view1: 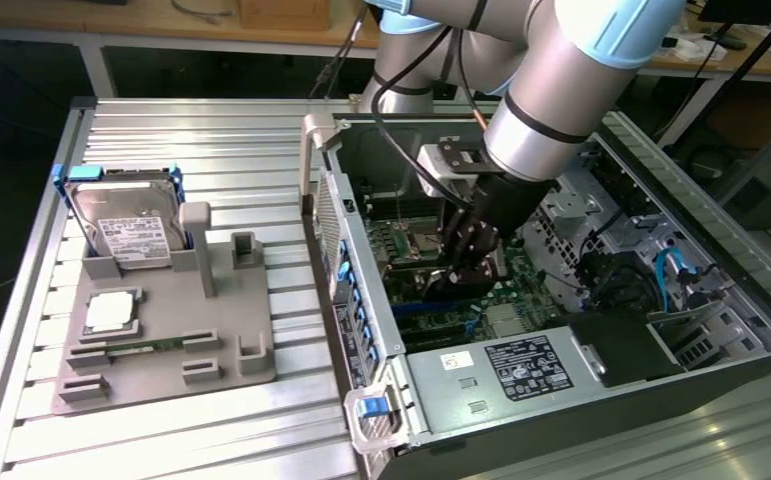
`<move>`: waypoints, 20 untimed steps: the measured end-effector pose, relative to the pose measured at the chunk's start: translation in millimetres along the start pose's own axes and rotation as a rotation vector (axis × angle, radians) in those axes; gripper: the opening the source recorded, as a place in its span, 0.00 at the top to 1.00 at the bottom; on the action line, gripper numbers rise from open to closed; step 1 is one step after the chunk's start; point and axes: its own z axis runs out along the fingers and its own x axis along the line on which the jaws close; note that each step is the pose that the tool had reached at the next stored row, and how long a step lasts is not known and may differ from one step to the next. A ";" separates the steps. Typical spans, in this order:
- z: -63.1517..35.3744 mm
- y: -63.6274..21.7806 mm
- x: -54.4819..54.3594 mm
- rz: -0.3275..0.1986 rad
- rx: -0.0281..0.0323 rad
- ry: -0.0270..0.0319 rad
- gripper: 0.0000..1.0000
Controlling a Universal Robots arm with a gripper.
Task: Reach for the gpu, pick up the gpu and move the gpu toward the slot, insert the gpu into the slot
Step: 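Insert the gpu into the slot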
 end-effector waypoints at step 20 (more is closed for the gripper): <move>1.4 11.2 -0.1 -0.002 0.0570 0.0002 0.73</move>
